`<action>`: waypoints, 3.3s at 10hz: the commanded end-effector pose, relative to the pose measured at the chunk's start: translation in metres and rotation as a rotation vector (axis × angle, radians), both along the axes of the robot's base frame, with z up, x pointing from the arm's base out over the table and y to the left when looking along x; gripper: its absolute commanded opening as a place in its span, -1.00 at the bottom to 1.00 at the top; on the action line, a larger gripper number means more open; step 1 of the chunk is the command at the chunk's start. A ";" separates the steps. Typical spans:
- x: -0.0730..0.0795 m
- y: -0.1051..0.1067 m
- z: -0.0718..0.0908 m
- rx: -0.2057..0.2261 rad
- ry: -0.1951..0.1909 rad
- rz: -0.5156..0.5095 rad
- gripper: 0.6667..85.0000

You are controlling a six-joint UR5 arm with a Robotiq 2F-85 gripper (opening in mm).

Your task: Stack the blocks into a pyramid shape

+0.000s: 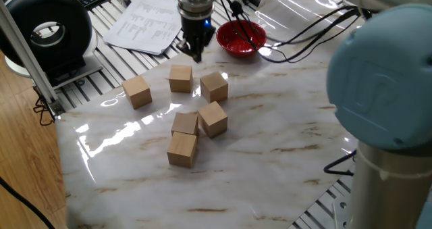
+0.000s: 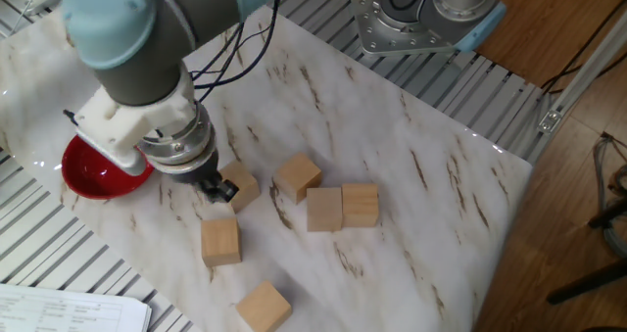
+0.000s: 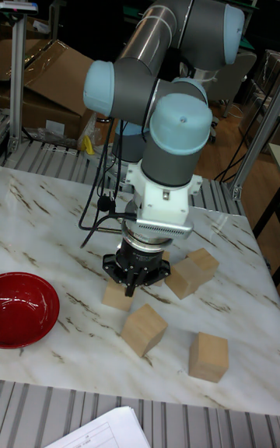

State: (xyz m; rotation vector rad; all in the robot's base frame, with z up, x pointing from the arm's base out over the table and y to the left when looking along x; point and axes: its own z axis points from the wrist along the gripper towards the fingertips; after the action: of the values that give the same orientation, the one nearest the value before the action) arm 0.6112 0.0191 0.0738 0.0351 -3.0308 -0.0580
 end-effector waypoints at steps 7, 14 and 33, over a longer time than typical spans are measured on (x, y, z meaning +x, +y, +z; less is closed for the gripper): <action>-0.016 -0.017 0.007 -0.053 0.047 -0.057 -0.98; -0.014 -0.014 0.014 -0.044 -0.018 -0.111 -0.98; -0.028 -0.042 0.010 -0.107 -0.066 0.123 -0.23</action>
State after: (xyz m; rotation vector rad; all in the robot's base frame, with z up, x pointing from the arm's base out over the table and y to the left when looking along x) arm 0.5833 -0.0111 0.0784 0.0511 -3.1055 0.0789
